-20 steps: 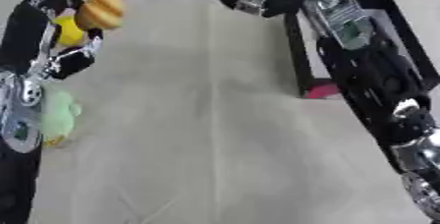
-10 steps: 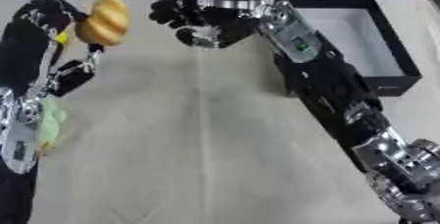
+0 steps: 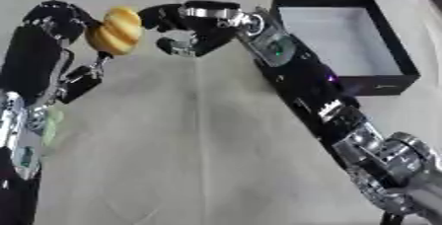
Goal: Pick up the objects with one hand, pass them to the other hand, and then place them into the box on the other side of the table.
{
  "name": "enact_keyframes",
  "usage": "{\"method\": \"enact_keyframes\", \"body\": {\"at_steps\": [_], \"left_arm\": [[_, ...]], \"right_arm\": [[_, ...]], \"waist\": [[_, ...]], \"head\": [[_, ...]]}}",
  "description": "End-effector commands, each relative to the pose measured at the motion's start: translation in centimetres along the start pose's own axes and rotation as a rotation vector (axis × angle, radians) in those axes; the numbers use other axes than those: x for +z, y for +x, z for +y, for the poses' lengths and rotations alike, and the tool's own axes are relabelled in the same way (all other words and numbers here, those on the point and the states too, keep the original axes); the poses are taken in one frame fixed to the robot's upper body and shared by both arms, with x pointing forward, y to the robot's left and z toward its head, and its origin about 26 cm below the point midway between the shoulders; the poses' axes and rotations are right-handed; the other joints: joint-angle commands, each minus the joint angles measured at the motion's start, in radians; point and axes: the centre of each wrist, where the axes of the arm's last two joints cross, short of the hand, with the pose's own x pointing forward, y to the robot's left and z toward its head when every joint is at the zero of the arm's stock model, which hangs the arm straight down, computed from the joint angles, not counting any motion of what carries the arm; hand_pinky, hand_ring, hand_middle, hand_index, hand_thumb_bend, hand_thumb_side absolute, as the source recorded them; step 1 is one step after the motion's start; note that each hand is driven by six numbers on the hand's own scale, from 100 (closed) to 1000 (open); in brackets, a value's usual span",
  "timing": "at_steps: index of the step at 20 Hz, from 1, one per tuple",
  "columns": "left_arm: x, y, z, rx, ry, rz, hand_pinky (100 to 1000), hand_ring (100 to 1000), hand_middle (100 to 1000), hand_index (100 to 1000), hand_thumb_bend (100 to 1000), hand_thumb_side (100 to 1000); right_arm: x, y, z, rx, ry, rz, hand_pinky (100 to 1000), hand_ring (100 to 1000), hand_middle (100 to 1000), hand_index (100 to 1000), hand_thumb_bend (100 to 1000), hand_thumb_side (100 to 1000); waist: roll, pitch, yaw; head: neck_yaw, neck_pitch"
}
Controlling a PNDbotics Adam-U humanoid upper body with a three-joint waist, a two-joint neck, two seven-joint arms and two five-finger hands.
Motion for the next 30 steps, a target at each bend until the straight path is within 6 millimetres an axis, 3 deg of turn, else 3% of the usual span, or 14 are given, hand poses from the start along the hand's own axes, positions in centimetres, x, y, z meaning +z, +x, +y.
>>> {"method": "enact_keyframes", "body": {"at_steps": [1, 8, 13, 17, 21, 22, 25, 30], "left_arm": [[-1.2, 0.5, 0.4, -0.007, 0.04, -0.04, 757, 644, 529, 507, 148, 100], [-2.2, 1.7, 0.0, 0.001, 0.062, -0.072, 757, 646, 528, 507, 151, 100], [-2.4, 2.0, -0.2, -0.004, 0.052, -0.058, 758, 647, 527, 508, 151, 100], [-2.4, 2.0, -0.3, -0.012, 0.029, -0.044, 760, 649, 527, 508, 162, 100], [-2.2, 1.9, -0.5, -0.031, -0.009, -0.026, 758, 651, 529, 518, 195, 100], [-2.2, 1.9, -0.5, -0.034, -0.016, -0.023, 757, 651, 532, 532, 217, 100], [-2.2, 1.9, -0.5, -0.041, -0.02, -0.015, 756, 654, 548, 569, 315, 100], [-2.1, 1.7, -0.5, -0.059, -0.021, -0.015, 772, 683, 585, 654, 483, 100]], "right_arm": [[-0.9, 0.8, -0.7, 0.034, -0.01, -0.008, 995, 1000, 957, 1000, 100, 523], [-2.1, 0.6, 0.2, 0.026, 0.04, -0.013, 993, 1000, 946, 1000, 100, 513], [-2.4, 0.6, 0.5, -0.012, 0.055, -0.014, 987, 1000, 886, 1000, 100, 464], [-2.5, 0.6, 0.6, -0.079, 0.051, -0.01, 985, 1000, 771, 1000, 100, 289], [-2.6, 0.8, 0.6, -0.173, 0.016, -0.019, 958, 1000, 564, 1000, 100, 250], [-2.6, 0.9, 0.5, -0.196, 0.003, -0.014, 948, 1000, 508, 965, 100, 236], [-2.5, 0.9, 0.5, -0.264, -0.028, 0.023, 932, 1000, 409, 853, 100, 211], [-2.3, 1.1, 0.4, -0.337, -0.064, 0.062, 917, 1000, 317, 763, 100, 202]], "waist": [[0.001, -0.016, 0.004], [-0.005, -0.013, 0.016], [-0.007, -0.013, 0.017], [-0.007, -0.013, 0.016], [-0.007, -0.013, 0.015], [-0.006, -0.013, 0.015], [-0.006, -0.014, 0.015], [-0.005, -0.015, 0.013]], "head": [[-0.01, -0.001], [-0.024, 0.003], [-0.022, 0.007], [-0.021, 0.01], [-0.023, 0.012], [-0.024, 0.013], [-0.027, 0.015], [-0.028, 0.016]]}}
